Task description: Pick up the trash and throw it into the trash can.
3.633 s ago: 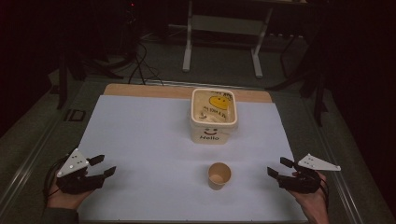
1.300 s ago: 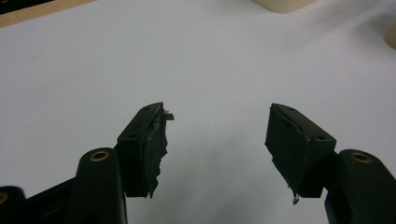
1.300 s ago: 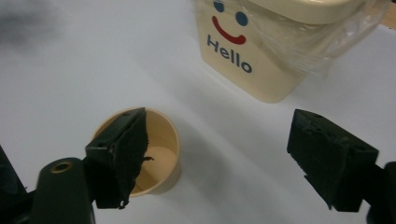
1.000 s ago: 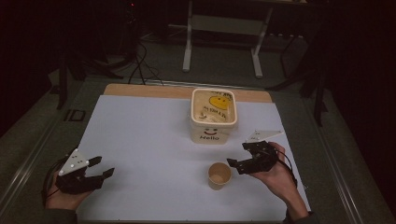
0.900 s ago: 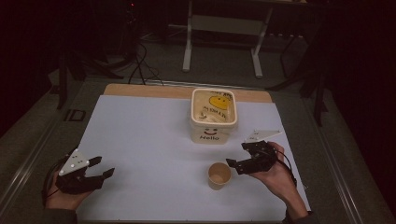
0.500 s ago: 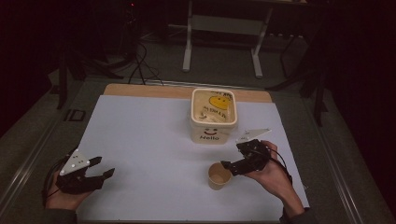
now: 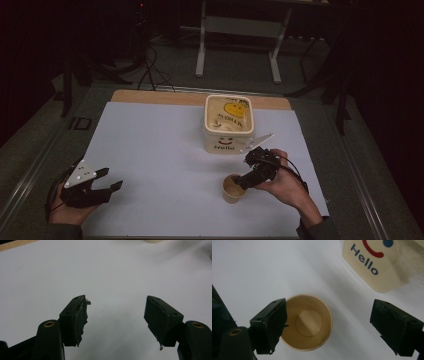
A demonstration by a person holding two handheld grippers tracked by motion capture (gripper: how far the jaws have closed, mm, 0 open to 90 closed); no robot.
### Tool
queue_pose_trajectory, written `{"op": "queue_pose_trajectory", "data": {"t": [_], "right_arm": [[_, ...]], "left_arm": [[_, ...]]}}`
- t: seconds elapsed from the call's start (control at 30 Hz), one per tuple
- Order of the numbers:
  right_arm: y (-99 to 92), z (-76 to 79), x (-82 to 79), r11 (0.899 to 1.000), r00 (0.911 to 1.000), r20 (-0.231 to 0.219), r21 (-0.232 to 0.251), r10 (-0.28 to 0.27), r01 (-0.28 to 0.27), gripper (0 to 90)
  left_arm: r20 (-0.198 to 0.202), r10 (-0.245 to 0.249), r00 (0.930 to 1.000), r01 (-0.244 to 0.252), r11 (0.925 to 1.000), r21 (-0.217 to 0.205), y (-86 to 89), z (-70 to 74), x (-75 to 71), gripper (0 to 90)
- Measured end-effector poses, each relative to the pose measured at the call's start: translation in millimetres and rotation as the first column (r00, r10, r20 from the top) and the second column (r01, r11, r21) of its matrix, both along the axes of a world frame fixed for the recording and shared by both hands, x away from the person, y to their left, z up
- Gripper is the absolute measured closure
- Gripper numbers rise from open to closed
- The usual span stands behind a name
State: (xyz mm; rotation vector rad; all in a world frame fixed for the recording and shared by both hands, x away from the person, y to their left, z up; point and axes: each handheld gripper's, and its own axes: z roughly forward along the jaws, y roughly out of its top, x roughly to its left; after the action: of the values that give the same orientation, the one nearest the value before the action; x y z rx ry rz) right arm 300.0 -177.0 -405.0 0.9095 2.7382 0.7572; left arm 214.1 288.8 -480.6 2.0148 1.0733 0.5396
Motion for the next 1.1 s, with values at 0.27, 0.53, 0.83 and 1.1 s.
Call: {"op": "queue_pose_trajectory", "data": {"t": [0.27, 0.53, 0.83, 1.1], "right_arm": [[7.5, -0.4, 2.6, 0.998, 0.9987, -0.046, -0.059, 0.021, -0.024, 13.2], [14.3, -3.4, 5.0, 0.991, 0.9947, -0.095, -0.125, 0.04, -0.052, 12.7], [20.0, -8.0, 7.8, 0.983, 0.9888, -0.141, -0.171, 0.049, -0.073, 9.9], [26.6, -11.6, 7.7, 0.977, 0.9827, -0.173, -0.191, 0.065, -0.099, 9.6]], "left_arm": [[-0.006, -0.002, 1.0, 0.002, 1.0, 0.001, -0.6, -0.7, 0.3, 34.7], [-0.012, -0.006, 0.9999, 0.006, 1.0, 0.002, -0.9, -1.3, 0.7, 34.2], [-0.015, -0.007, 0.9999, 0.007, 1.0, 0.001, -1.2, -1.7, 0.9, 33.8], [-0.02, -0.009, 0.9998, 0.009, 0.9999, 0.005, -1.4, -2.0, 1.3, 33.6]]}}
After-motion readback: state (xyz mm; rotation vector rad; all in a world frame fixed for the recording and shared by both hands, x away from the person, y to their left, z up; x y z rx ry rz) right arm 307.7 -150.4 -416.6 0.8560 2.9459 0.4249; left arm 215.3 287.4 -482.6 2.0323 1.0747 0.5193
